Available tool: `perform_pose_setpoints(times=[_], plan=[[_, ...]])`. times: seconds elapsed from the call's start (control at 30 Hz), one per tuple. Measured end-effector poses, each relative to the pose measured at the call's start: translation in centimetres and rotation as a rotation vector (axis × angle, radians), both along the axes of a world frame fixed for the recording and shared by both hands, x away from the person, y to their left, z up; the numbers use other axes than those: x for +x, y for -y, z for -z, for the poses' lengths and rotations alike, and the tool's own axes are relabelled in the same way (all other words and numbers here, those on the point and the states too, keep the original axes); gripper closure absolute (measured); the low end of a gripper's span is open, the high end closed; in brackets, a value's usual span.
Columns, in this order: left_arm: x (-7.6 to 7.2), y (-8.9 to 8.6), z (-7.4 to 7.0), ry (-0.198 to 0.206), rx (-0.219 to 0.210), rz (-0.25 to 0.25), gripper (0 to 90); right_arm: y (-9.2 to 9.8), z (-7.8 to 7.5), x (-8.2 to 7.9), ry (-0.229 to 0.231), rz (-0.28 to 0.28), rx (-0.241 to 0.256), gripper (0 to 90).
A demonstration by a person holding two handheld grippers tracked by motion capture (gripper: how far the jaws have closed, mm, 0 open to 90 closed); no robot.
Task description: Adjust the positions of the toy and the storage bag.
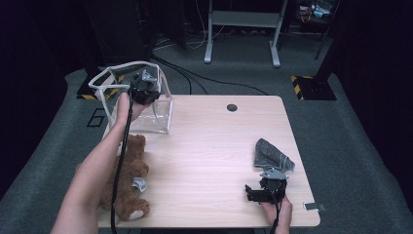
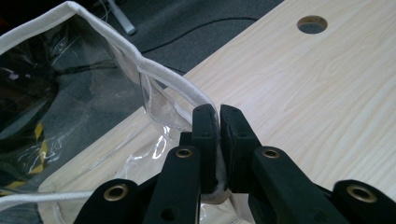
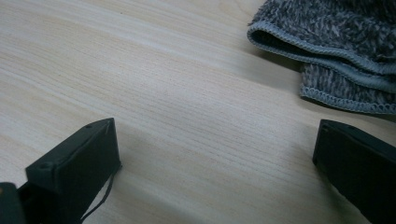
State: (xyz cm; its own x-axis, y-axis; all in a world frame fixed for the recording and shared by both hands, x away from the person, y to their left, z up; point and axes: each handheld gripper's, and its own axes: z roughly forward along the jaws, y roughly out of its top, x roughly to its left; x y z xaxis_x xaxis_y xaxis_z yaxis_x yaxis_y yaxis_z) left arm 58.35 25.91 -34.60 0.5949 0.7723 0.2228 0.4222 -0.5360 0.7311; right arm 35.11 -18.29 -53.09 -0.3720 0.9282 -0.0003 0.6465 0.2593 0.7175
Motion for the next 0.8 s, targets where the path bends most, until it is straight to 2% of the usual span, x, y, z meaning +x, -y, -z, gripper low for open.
perform_pose_setpoints(times=[0.23,0.37,0.4,0.43,0.57,0.6,0.8], plan=[[-0.6,1.1,-0.1,-0.011,-0.017,0.06,84.7,0.0,0.0,0.0,0.0,0.0,0.0,0.0],[-0.8,1.8,-0.2,-0.013,-0.012,0.095,84.7,0.0,0.0,0.0,0.0,0.0,0.0,0.0],[-0.9,2.0,-0.2,-0.024,-0.018,0.1,84.7,0.0,0.0,0.0,0.0,0.0,0.0,0.0],[-1.0,2.3,-0.2,-0.015,-0.02,0.109,84.7,0.0,0.0,0.0,-0.001,0.0,0.0,0.0],[-1.4,3.2,-0.3,-0.027,-0.022,0.152,84.7,0.0,0.0,0.0,-0.001,0.0,0.0,0.0],[-1.5,3.5,-0.4,-0.017,-0.021,0.161,84.7,0.0,0.0,0.0,-0.001,0.0,0.0,0.0],[-2.3,4.9,-0.5,-0.02,-0.037,0.212,84.6,0.0,0.0,0.0,-0.001,0.001,0.001,0.0]])
